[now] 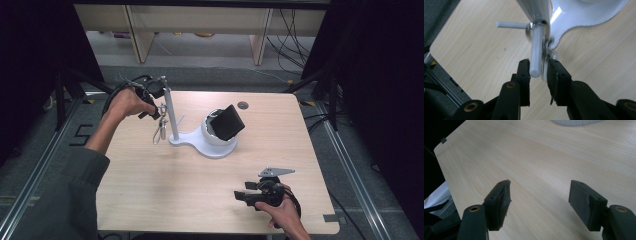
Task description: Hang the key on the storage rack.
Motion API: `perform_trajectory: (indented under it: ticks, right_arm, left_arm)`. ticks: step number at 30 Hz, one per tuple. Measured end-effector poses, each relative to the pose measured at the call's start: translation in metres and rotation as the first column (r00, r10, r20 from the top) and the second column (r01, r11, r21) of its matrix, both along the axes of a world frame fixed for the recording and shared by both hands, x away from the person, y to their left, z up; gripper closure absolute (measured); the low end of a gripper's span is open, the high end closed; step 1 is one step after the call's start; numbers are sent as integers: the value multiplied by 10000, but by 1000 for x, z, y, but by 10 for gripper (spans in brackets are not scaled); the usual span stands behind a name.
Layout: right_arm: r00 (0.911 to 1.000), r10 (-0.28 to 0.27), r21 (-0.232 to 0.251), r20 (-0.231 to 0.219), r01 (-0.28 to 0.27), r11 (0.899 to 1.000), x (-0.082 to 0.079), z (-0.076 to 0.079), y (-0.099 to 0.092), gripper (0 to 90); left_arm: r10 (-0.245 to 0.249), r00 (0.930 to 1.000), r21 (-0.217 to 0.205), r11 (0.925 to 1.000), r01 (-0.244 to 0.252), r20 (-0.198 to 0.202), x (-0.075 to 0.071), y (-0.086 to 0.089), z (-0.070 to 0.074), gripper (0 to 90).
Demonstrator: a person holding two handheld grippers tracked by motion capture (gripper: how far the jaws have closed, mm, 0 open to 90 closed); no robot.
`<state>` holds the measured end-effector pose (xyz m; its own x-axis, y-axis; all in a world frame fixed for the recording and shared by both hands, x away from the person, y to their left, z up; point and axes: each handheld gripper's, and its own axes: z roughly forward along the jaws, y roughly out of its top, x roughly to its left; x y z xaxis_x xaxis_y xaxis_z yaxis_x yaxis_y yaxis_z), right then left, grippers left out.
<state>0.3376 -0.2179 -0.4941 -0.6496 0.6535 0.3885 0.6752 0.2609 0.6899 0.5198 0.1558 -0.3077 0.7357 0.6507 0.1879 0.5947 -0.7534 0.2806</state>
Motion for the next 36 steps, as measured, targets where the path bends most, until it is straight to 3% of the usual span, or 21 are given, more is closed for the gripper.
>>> perform_trajectory:
  ticks: [1,2,5,6,7,8,11,12,15,16,22,26,27,29,32,36]
  right_arm:
    - [9994,-206,47,-287,207,9998,-2,1,1,345]
    - [10000,-20,19,-24,20,10000,0,0,0,346]
    - [10000,4,2,-17,-4,10000,-1,0,0,346]
    - [9992,-216,-103,-334,212,9997,-3,2,2,346]
    - [9993,-222,-120,-314,218,9997,-3,2,1,346]
    - [10000,-11,10,-14,11,10000,0,0,0,347]
    - [10000,-18,-13,-23,18,10000,0,0,0,347]
    - [9997,-228,-239,29,229,9995,-1,2,-1,347]
    - [9993,-257,63,-289,258,9996,-2,2,1,347]
    - [9998,-168,-12,-81,167,9999,-1,1,0,347]
    - [9997,-222,-185,70,224,9996,0,2,-2,346]
    - [9996,-230,-207,140,233,9995,0,1,-3,346]
    - [9995,-306,-131,-82,305,9994,-2,2,-1,345]
    - [9997,-235,-212,111,237,9995,0,2,-2,346]
    - [9993,-352,-117,-152,350,9993,-1,2,-2,345]
    - [9995,-317,-119,-49,316,9994,-1,2,-2,345]
  left_arm:
    - [-11,10000,-51,10000,11,19,0,0,1,710]
    - [-129,9999,-31,9999,129,84,-2,0,2,700]
    - [-154,9999,-30,9999,154,49,-4,0,3,666]
    - [-110,9999,-88,9999,111,109,-5,0,3,666]
    - [-92,9999,-30,10000,93,82,-6,1,4,650]
    - [-45,10000,-50,10000,45,38,-8,3,5,630]
    - [120,9998,-206,9997,-117,144,-10,6,7,573]
    - [182,9997,-358,9992,-176,155,-12,7,8,568]
    - [187,9997,-431,9989,-181,144,-14,8,7,539]
    - [464,9981,-466,9979,-445,393,-18,10,5,468]
    - [590,9979,-762,9955,-567,274,-31,19,-4,359]
    - [540,9970,-1085,9929,-478,551,-45,27,-11,333]
    - [442,9979,-1288,9910,-379,467,-51,30,-15,321]
    - [436,9979,-1392,9896,-365,483,-54,31,-17,316]
    - [196,9989,-1355,9907,-138,416,-62,34,-24,298]
    - [194,9986,-1748,9846,-104,500,-78,37,-34,284]
